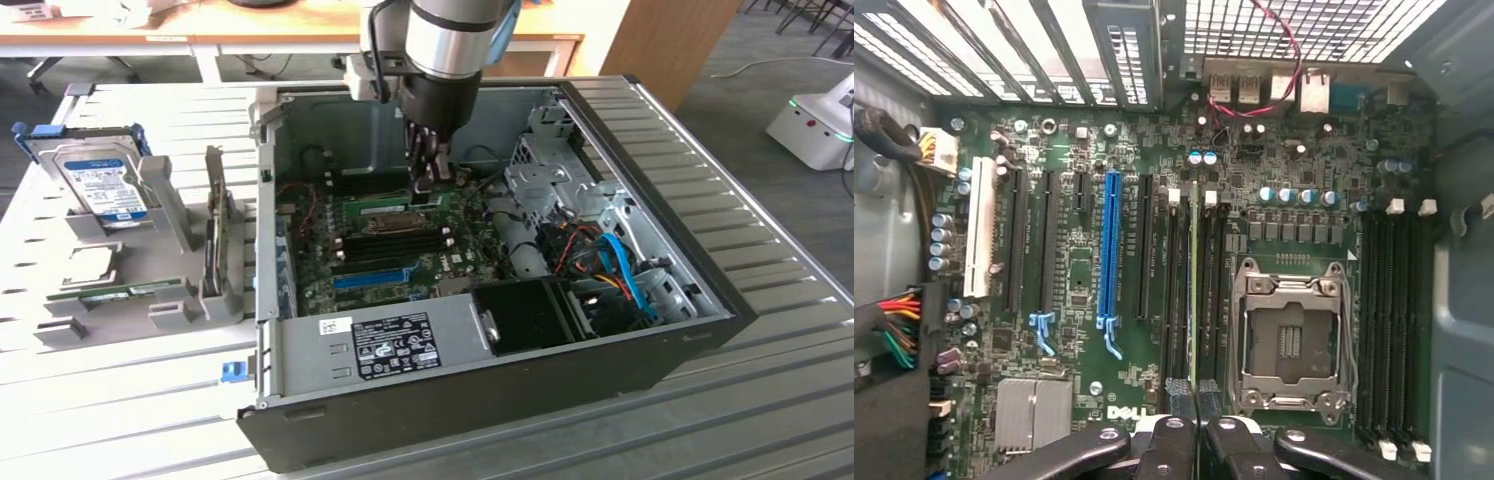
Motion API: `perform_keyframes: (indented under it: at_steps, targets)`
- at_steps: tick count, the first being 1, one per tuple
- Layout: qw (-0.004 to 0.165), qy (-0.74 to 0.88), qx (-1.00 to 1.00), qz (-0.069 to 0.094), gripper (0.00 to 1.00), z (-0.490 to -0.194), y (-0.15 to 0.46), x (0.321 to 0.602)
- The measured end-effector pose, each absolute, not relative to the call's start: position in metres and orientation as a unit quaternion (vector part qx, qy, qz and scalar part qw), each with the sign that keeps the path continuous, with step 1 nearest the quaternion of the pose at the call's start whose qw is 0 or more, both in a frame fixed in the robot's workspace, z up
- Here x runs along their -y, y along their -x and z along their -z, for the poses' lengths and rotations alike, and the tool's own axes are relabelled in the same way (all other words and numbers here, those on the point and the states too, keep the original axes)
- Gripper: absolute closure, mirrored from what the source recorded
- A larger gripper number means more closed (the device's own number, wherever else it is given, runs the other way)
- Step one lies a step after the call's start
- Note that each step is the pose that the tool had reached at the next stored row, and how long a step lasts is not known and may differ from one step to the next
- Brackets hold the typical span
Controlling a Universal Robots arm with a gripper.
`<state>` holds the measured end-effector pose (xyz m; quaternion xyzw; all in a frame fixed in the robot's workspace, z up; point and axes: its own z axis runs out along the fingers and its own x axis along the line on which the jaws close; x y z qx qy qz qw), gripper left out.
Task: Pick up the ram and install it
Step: 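Insert the ram into the slot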
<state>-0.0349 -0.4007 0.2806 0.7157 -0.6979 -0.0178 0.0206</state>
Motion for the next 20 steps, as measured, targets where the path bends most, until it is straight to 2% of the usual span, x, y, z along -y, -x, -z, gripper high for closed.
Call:
perform_keyframes:
  at_steps: [10,20]
  targets:
    - [0.02,-0.716,0.698,0.017,0.88,-0.264,0.035,0.401]
    - [0.02,-0.716,0.698,0.017,0.88,-0.264,0.035,0.401]
